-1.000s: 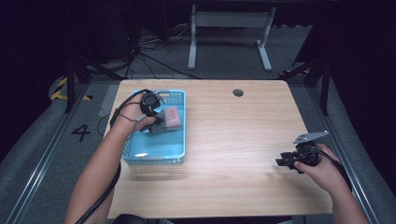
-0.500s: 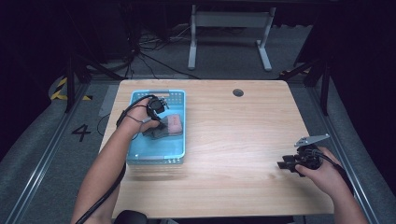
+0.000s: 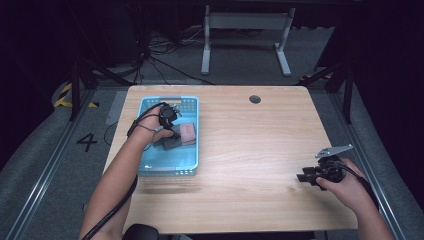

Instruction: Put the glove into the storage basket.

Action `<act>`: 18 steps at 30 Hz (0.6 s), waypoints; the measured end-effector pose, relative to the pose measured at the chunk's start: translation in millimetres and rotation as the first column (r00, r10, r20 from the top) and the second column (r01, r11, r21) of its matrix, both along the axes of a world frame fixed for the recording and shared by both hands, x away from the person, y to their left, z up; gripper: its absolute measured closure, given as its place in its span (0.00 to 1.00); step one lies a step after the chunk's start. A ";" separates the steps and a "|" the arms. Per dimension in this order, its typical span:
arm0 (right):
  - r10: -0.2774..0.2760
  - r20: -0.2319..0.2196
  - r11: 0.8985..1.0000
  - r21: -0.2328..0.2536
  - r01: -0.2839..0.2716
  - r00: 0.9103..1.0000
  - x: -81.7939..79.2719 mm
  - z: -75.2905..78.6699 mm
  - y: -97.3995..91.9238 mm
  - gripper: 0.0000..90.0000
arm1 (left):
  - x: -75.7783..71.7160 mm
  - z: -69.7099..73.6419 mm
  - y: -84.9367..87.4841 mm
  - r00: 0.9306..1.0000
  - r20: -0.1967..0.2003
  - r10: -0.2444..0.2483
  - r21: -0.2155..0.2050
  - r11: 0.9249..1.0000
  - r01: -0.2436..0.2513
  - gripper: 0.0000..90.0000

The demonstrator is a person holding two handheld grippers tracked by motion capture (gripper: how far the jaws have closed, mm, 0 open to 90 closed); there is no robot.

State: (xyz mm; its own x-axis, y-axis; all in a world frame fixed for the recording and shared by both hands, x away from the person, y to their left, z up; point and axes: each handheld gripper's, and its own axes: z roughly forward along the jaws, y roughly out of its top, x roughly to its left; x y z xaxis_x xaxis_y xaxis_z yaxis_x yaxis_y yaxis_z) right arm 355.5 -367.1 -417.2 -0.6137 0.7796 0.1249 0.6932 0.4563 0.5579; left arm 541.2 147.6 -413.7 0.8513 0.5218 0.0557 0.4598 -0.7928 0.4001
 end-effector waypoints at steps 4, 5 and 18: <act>0.015 0.003 1.000 0.003 -0.015 1.000 4.2 -0.2 5.2 0.63 | -6.0 8.1 -0.7 0.999 0.046 0.022 -0.069 0.997 -0.019 0.37; 0.023 0.000 1.000 0.004 -0.023 1.000 5.6 0.0 6.7 0.63 | -6.0 8.1 -0.7 0.999 0.046 0.022 -0.069 0.997 -0.019 0.37; 0.101 0.022 0.995 0.013 -0.101 0.995 31.8 5.9 28.5 0.62 | -62.8 60.9 -3.3 0.991 0.105 0.088 -0.261 0.964 -0.057 0.35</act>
